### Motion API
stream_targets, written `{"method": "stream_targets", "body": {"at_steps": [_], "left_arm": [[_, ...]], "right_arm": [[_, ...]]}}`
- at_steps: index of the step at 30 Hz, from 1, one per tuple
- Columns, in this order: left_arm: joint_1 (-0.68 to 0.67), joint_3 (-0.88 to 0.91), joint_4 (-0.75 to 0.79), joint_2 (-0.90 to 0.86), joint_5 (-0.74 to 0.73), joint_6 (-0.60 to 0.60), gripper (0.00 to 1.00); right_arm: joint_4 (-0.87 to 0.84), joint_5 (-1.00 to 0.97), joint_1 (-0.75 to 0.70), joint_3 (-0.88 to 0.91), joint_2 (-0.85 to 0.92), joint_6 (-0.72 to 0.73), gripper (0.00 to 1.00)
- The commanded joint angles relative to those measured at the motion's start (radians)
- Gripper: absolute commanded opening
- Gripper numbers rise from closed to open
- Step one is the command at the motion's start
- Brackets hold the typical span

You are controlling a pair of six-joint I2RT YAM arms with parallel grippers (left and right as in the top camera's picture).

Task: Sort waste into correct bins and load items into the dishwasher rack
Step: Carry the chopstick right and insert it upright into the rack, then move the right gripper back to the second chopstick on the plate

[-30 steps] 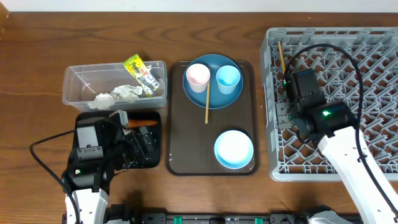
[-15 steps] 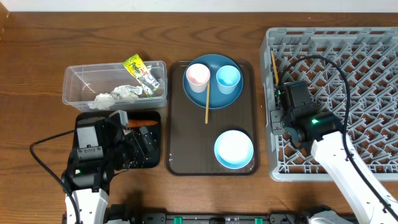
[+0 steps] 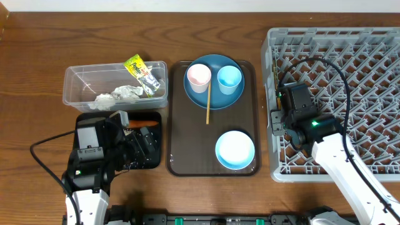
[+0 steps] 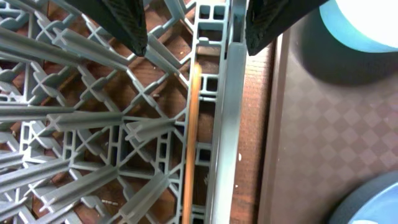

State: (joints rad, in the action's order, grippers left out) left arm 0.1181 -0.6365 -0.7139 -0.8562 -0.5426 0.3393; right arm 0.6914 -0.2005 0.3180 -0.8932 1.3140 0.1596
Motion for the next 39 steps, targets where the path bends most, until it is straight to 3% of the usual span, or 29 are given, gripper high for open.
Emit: {"method": "stream_targets", "body": {"at_steps": [1, 10, 13, 20, 29, 31, 34, 36, 39], "left_arm": [[0.005, -0.016, -0.002, 0.002, 0.010, -0.010, 0.98], [0.005, -0.016, -0.002, 0.002, 0.010, -0.010, 0.98], [0.005, -0.016, -0.002, 0.002, 0.010, -0.010, 0.98], [0.005, -0.016, -0.002, 0.002, 0.010, -0.010, 0.98], [0.005, -0.016, -0.002, 0.002, 0.010, -0.010, 0.98], [0.005, -0.016, -0.002, 0.002, 0.010, -0.010, 0.98], [0.005, -0.016, -0.002, 0.002, 0.010, -0.010, 0.98], [0.005, -0.016, -0.002, 0.002, 0.010, -0.010, 0.98], [0.005, -0.016, -0.002, 0.002, 0.010, -0.010, 0.98]], "right_arm": [[0.028, -0.003, -0.005, -0.058, -0.001, 0.000, 0.52], [0.255, 0.333, 0.023, -0.363, -0.001, 0.062, 0.54], [0.207, 0.449, 0.048, -0.367, 0.000, 0.132, 0.53], [0.134, 0.460, 0.135, -0.332, 0.035, 0.385, 0.51], [0.038, 0.459, 0.300, -0.327, 0.167, 0.437, 0.58], [0.014, 0.460, 0.325, -0.327, 0.203, 0.458, 0.63], [-0.023, 0.461, 0.351, -0.327, 0.245, 0.500, 0.78], [-0.056, 0.472, 0.366, -0.327, 0.270, 0.513, 0.99], [-0.098, 0.472, 0.377, -0.327, 0.297, 0.513, 0.99]]}}
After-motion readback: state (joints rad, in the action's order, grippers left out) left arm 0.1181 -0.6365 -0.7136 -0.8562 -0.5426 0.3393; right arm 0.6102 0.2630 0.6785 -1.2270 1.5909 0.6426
